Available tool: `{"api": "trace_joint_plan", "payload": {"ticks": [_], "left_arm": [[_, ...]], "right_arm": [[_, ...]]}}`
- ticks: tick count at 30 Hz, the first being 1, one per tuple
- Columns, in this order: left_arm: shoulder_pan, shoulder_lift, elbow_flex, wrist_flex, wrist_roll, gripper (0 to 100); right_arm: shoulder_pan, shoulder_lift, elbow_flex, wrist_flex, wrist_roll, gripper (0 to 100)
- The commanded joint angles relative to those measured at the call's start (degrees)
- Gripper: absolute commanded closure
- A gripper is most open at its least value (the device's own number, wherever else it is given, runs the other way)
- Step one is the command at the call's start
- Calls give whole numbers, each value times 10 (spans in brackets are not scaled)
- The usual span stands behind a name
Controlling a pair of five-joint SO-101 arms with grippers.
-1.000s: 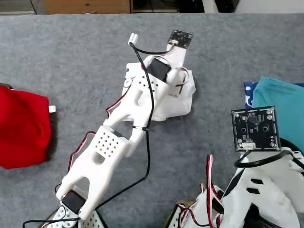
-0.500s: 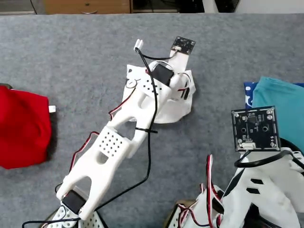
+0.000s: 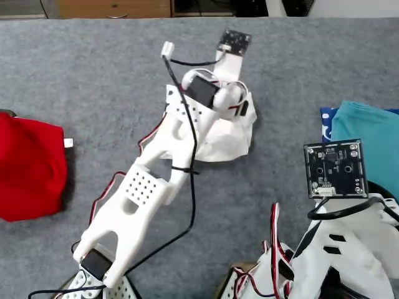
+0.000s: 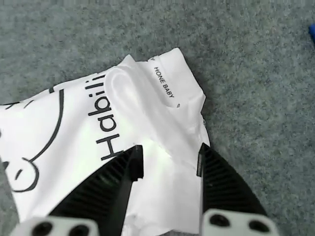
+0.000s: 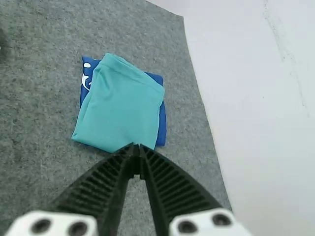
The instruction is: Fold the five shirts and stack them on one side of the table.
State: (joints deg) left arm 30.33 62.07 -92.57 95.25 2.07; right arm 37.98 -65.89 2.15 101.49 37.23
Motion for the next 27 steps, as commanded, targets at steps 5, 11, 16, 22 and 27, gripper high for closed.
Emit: {"api": "trace_joint_plan", "payload": {"ticks": [5, 11, 16, 22, 27], "left_arm": [[-53, -149, -31, 56, 2, 928], [-120, -283, 22, 58, -19, 983], [-202, -407, 180, 58, -51, 982], [-317, -560, 417, 56, -92, 982], [-412, -662, 582, 55, -116, 982]], "right_arm": [[5, 4, 25, 5, 4, 993], [3, 5, 80, -26, 1, 993], [-51, 65, 97, -40, -4, 993], [-187, 204, 48, -40, -99, 993], [-297, 316, -17, -43, -151, 995]]}}
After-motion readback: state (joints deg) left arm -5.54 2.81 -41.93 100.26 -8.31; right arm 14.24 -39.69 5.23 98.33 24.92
